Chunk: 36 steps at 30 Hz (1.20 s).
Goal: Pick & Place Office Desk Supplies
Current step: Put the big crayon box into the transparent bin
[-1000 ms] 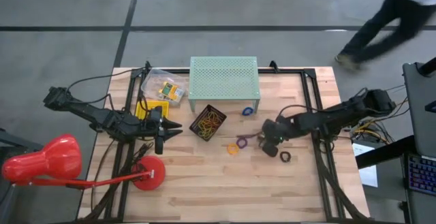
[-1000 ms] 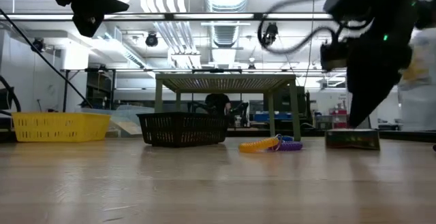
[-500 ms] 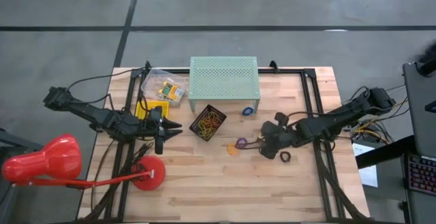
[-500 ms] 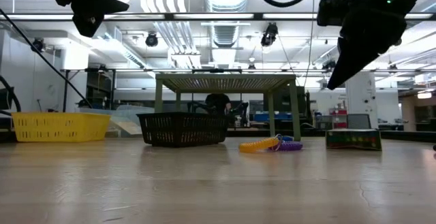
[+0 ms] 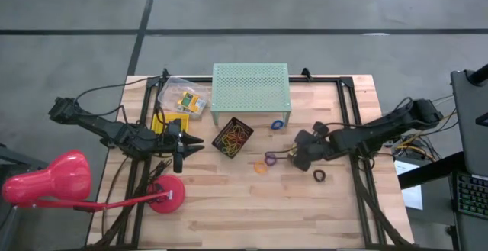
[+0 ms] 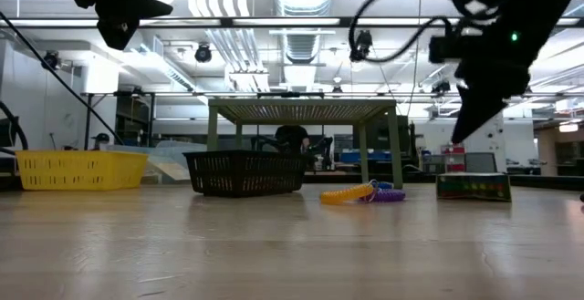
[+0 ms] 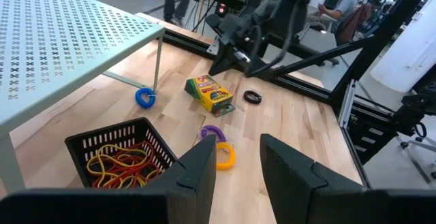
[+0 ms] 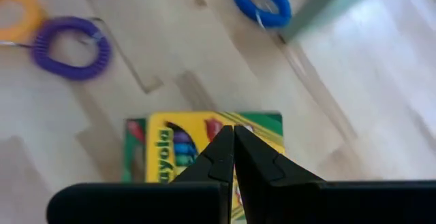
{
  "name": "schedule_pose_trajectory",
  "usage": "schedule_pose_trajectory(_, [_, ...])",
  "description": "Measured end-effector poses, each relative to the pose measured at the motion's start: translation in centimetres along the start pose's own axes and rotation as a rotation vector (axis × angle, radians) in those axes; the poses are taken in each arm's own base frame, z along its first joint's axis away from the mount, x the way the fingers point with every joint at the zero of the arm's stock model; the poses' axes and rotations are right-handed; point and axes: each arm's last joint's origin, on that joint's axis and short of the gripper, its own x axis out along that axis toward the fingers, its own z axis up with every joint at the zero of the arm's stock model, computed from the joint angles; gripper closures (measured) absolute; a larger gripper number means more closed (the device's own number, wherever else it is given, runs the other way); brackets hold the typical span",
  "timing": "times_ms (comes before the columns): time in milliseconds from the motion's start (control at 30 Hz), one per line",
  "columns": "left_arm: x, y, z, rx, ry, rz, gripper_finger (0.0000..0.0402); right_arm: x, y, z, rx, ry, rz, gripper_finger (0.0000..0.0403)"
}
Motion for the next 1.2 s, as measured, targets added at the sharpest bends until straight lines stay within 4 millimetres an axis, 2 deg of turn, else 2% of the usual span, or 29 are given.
schedule_pose_trajectory(300, [0.0,0.0,0.0,0.003,0.0,0.0,0.0283,2.3,-1.1,-3.0,0.184,0.143,0.004,0.0394])
schedule_pose_trajectory(600, [0.0,0.0,0.0,0.002,0.0,0.0,0.0283,3.2,0.6,-3.2,0.321,0.113,0.302,0.0394])
schedule_pose_trajectory(733, [0.0,0.0,0.0,0.003,0.001,0.0,0.0283,2.7,1.7,-3.3,0.317,0.121,0.411,0.0394])
schedule_pose_trajectory(900, [0.0,0.0,-0.1,0.004,0.005,0.002,0.0283,2.3,3.3,-4.2,0.346,0.164,0.418,0.0394])
schedule_pose_trajectory(1067, [0.0,0.0,-0.1,-0.002,0.006,0.002,0.0283,2.4,6.3,-4.7,0.314,0.214,0.42,0.0394])
schedule_pose_trajectory(1200, [0.0,0.0,-0.1,-0.003,0.005,0.002,0.0283,2.1,9.3,-4.4,0.265,0.22,0.442,0.0394])
